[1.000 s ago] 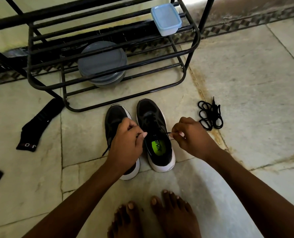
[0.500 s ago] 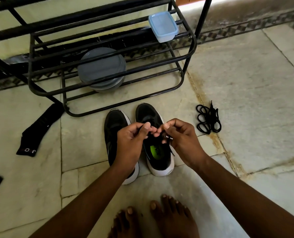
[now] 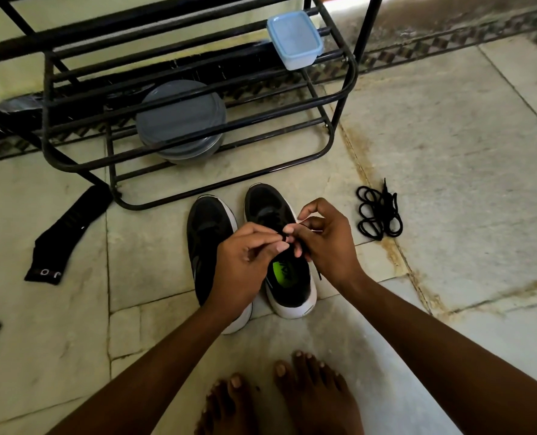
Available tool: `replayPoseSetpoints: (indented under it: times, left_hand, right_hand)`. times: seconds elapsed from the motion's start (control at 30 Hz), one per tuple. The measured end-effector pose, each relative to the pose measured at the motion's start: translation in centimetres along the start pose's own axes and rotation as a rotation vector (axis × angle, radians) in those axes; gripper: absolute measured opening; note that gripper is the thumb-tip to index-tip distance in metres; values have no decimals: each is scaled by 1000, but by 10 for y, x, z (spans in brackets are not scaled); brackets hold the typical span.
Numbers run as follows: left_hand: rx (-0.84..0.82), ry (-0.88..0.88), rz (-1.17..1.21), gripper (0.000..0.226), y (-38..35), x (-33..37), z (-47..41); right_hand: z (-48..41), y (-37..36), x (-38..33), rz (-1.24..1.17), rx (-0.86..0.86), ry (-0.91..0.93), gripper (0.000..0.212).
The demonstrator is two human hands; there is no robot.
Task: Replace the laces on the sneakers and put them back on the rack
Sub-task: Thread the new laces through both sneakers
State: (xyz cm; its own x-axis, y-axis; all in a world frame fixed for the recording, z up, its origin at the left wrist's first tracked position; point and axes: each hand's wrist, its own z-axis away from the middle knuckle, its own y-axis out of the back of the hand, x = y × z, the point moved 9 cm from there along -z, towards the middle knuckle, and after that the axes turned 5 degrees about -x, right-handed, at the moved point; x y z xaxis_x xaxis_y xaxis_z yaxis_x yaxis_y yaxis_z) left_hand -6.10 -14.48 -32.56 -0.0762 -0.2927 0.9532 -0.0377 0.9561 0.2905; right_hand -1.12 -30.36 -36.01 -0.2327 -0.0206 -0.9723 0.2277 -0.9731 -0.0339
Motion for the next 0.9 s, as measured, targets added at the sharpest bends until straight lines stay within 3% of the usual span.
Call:
replayPoseSetpoints:
  times: [0.23, 0.4, 0.8, 0.9]
  left_hand:
    - [44, 7, -25, 9, 8, -2, -2]
    - [35, 32, -30, 16, 8, -10, -4]
    - [-62, 197, 148, 10, -3, -16, -8]
    - [-53, 259, 182, 24, -7, -13, -7]
  right_hand:
    - [0, 4, 5, 18, 94, -68, 25]
    - [2, 4, 13, -138, 99, -153, 1]
    - [6, 4, -1, -85, 65, -23, 9]
    - [7, 1, -6, -11, 47, 43, 9]
